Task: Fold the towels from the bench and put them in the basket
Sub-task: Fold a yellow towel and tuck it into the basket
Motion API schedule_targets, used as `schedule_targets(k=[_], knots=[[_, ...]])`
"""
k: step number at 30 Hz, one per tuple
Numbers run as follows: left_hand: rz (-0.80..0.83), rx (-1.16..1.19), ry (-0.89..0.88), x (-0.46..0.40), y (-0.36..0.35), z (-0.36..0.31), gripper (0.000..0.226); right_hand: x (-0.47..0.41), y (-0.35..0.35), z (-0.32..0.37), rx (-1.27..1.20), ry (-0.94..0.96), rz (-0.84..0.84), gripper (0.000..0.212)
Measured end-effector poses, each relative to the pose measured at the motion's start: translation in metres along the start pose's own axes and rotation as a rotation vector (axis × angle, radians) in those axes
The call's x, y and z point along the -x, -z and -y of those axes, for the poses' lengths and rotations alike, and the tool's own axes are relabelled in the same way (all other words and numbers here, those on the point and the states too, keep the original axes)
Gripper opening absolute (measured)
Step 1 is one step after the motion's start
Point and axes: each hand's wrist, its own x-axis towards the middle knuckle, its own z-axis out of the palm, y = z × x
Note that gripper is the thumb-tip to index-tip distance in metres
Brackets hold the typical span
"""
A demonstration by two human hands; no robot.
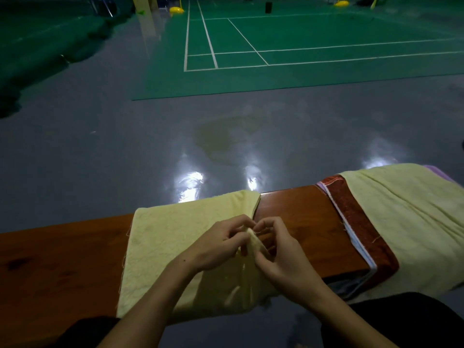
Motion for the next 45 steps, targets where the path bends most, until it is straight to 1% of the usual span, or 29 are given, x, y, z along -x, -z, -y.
schedule_targets(k=[3, 6, 9, 12, 13, 15, 16, 17, 18, 20, 22, 23, 25, 27, 29, 31, 35, 37, 40, 42, 45], knots=[[-0.029, -0.014, 0.004, 0.003, 0.009, -0.001, 0.015, 0.004, 0.007, 0.003, -0.001, 0.012, 0.046, 0.04], [-0.079, 0.012, -0.024, 0.008, 0.02, -0.002, 0.013, 0.011, 0.018, -0.002, 0.019, -0.061, 0.16, 0.042], [-0.094, 0.068, -0.038, 0.013, 0.031, -0.007, 0.016, 0.017, 0.028, -0.008, 0.167, -0.077, 0.262, 0.032], [-0.042, 0.025, -0.047, 0.016, 0.032, -0.007, 0.011, 0.016, 0.028, -0.011, 0.196, -0.052, 0.244, 0.022], [-0.005, -0.007, -0.043, 0.016, 0.031, -0.005, 0.02, 0.016, 0.027, -0.011, 0.195, -0.049, 0.226, 0.022], [0.102, -0.04, -0.022, 0.016, 0.027, -0.003, 0.049, 0.015, 0.025, -0.01, 0.177, -0.052, 0.212, 0.025], [0.151, -0.054, -0.017, 0.016, 0.025, -0.003, 0.056, 0.015, 0.024, -0.009, 0.162, -0.05, 0.226, 0.029], [0.183, -0.073, -0.029, 0.016, 0.023, -0.003, 0.058, 0.015, 0.024, -0.007, 0.148, -0.042, 0.246, 0.034], [0.193, -0.1, -0.049, 0.015, 0.022, -0.003, 0.054, 0.015, 0.023, -0.005, 0.139, -0.036, 0.267, 0.04], [0.17, -0.144, -0.068, 0.014, 0.023, -0.001, 0.037, 0.016, 0.022, -0.001, 0.137, -0.032, 0.3, 0.049], [0.124, -0.158, -0.063, 0.014, 0.028, 0.004, 0.021, 0.017, 0.023, 0.0, 0.142, -0.039, 0.315, 0.054], [0.098, -0.157, -0.06, 0.014, 0.031, 0.006, 0.016, 0.018, 0.025, -0.001, 0.135, -0.052, 0.331, 0.054], [0.052, -0.127, -0.042, 0.016, 0.035, 0.008, 0.011, 0.018, 0.03, 0.0, 0.131, -0.08, 0.372, 0.047], [0.009, -0.071, -0.025, 0.018, 0.039, 0.009, 0.008, 0.018, 0.036, -0.001, 0.159, -0.097, 0.404, 0.031], [-0.037, -0.017, -0.019, 0.021, 0.044, 0.009, 0.008, 0.017, 0.041, -0.003, 0.211, -0.106, 0.422, 0.021], [-0.078, 0.03, -0.014, 0.024, 0.049, 0.009, 0.008, 0.016, 0.043, -0.007, 0.234, -0.11, 0.394, 0.015], [-0.113, 0.146, -0.004, 0.028, 0.049, 0.002, 0.008, 0.009, 0.046, -0.013, 0.162, -0.145, 0.27, 0.006], [-0.122, 0.231, -0.007, 0.03, 0.049, -0.003, 0.008, 0.002, 0.045, -0.015, 0.172, -0.134, 0.21, 0.006], [-0.156, 0.345, -0.018, 0.033, 0.053, -0.008, 0.019, -0.013, 0.039, -0.016, 0.143, -0.12, 0.097, 0.008], [-0.164, 0.402, -0.039, 0.034, 0.056, -0.008, 0.021, -0.024, 0.03, -0.015, 0.13, -0.096, 0.017, 0.008], [-0.178, 0.469, -0.054, 0.036, 0.06, -0.008, 0.022, -0.038, 0.012, -0.015, 0.107, -0.067, -0.05, 0.008]])
